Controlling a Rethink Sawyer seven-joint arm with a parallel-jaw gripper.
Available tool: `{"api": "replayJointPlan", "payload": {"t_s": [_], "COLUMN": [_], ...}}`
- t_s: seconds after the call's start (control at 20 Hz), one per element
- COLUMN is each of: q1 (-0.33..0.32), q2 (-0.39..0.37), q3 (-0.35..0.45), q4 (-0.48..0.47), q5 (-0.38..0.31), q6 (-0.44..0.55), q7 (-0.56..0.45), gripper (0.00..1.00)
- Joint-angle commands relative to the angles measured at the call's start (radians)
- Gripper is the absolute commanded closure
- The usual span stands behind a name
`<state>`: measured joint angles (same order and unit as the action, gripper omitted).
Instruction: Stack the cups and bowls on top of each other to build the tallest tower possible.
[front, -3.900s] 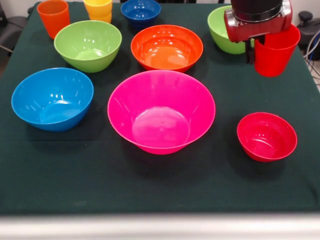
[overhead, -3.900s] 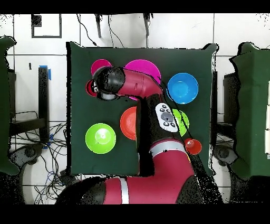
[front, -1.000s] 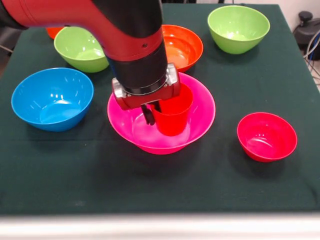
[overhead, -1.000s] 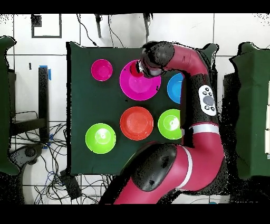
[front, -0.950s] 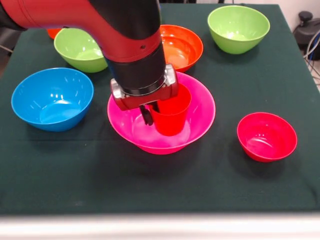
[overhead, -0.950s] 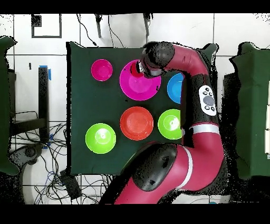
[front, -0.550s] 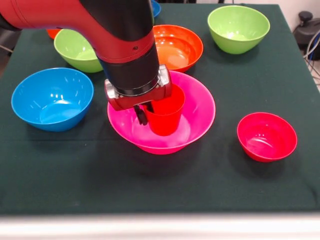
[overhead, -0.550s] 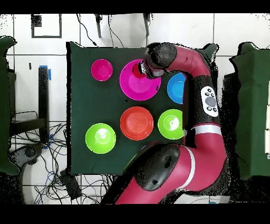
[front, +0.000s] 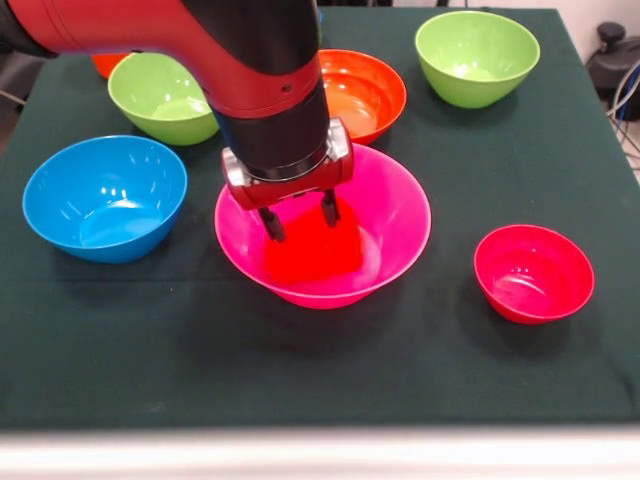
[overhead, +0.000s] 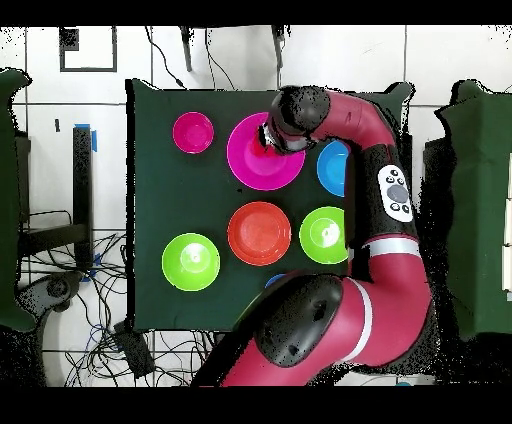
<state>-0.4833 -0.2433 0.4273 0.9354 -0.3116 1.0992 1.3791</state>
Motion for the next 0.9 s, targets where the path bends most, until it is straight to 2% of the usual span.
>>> {"api": "replayJointPlan", "payload": {"t_s": [0.05,0.9], "q1": [0.011,0.002], "q2": [-0.035,-0.049], "q3": [-0.016,0.000], "q4": [0.076,0.120], "q5": [-0.101,-0.126], "q6": [0.066,-0.003], "q7": [-0.222,-0.199], "gripper": [0.00,0.00]}}
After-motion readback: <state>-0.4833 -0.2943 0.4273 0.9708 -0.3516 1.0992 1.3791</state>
